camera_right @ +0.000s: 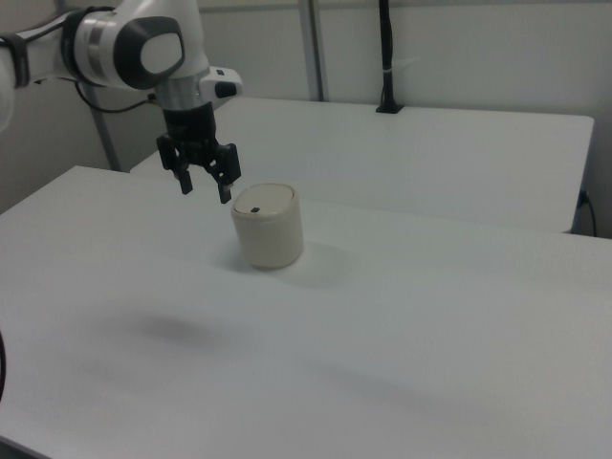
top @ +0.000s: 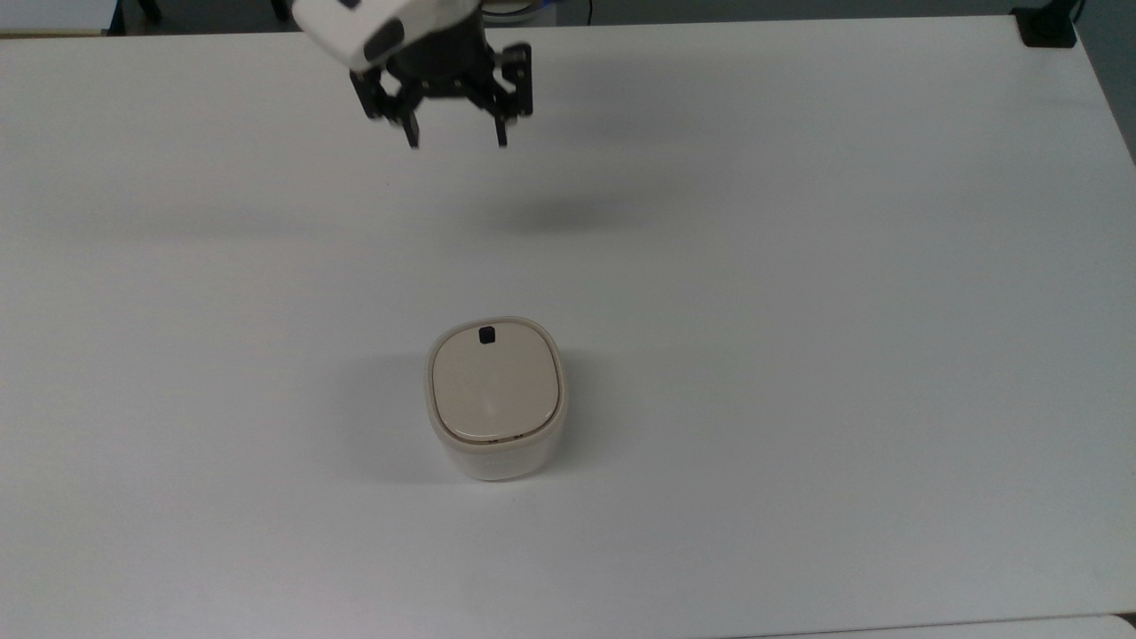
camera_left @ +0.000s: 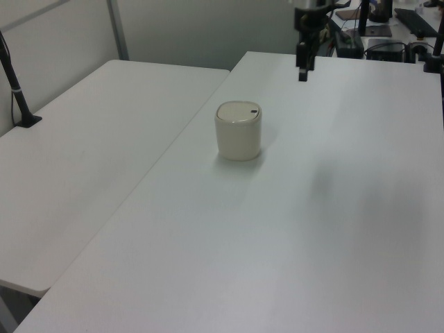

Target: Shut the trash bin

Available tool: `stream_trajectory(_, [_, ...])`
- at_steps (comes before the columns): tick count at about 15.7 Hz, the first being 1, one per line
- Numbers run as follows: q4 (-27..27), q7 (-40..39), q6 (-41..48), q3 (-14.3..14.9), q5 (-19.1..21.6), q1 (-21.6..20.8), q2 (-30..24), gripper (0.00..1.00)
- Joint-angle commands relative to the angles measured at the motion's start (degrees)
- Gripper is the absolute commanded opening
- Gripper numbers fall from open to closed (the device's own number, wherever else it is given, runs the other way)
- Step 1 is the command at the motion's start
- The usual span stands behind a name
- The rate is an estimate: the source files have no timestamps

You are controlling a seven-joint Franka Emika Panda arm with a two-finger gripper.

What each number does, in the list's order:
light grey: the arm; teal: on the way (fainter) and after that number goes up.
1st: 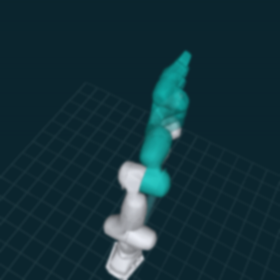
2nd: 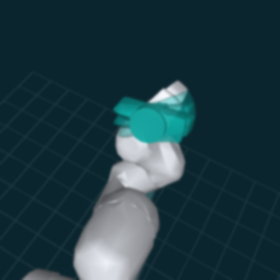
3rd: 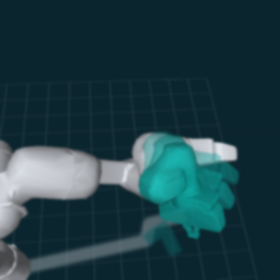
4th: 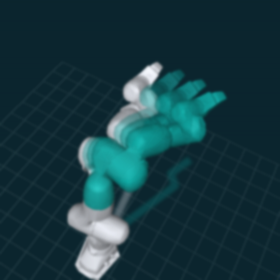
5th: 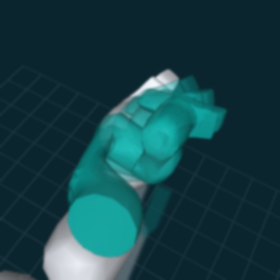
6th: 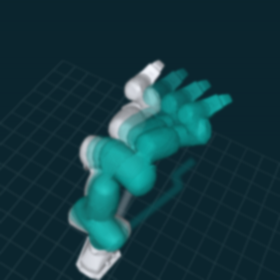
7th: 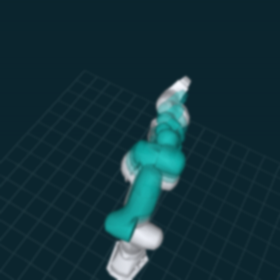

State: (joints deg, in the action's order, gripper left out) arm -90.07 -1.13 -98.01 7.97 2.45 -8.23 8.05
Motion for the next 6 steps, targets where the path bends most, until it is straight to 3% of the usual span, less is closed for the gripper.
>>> stream_trajectory(1, [-9.23, 7.09, -0.77, -2.69, -1.66, 2.86, -8.12, 1.00])
stream_trajectory(6, [-9.42, 9.12, -0.16, -3.93, -1.83, 4.63, -8.05, 1.00])
